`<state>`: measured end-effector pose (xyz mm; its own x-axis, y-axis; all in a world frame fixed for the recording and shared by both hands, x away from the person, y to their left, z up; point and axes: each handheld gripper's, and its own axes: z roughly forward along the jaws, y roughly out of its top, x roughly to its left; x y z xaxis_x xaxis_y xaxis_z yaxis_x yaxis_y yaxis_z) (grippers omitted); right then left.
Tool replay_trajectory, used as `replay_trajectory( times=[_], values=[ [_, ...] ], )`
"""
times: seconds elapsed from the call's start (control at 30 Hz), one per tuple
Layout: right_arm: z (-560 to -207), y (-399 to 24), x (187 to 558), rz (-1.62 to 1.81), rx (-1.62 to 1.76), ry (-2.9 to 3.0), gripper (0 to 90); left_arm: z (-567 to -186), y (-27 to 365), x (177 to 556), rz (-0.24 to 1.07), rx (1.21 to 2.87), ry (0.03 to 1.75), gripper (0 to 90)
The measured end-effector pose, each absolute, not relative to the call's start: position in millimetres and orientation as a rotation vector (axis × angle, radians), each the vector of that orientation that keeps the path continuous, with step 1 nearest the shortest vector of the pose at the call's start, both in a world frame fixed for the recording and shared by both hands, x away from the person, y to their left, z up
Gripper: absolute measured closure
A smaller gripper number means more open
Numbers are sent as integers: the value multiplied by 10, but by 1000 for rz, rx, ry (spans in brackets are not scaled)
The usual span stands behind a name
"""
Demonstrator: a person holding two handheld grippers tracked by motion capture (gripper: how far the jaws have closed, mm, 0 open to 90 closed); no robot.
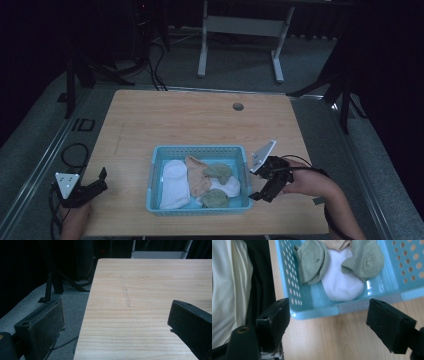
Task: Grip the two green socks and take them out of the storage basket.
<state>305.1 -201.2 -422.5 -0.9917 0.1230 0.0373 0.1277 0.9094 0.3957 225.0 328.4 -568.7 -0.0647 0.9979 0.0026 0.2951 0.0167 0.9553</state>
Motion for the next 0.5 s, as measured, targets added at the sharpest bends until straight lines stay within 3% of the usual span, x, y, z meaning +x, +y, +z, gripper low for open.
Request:
replay_trajectory(
  times=[0.5],
  values=[
    [-4380,-1521,3126,-589,-86,-3030,249,-5688,3284,2251,1091,1390,1477,3]
  ],
)
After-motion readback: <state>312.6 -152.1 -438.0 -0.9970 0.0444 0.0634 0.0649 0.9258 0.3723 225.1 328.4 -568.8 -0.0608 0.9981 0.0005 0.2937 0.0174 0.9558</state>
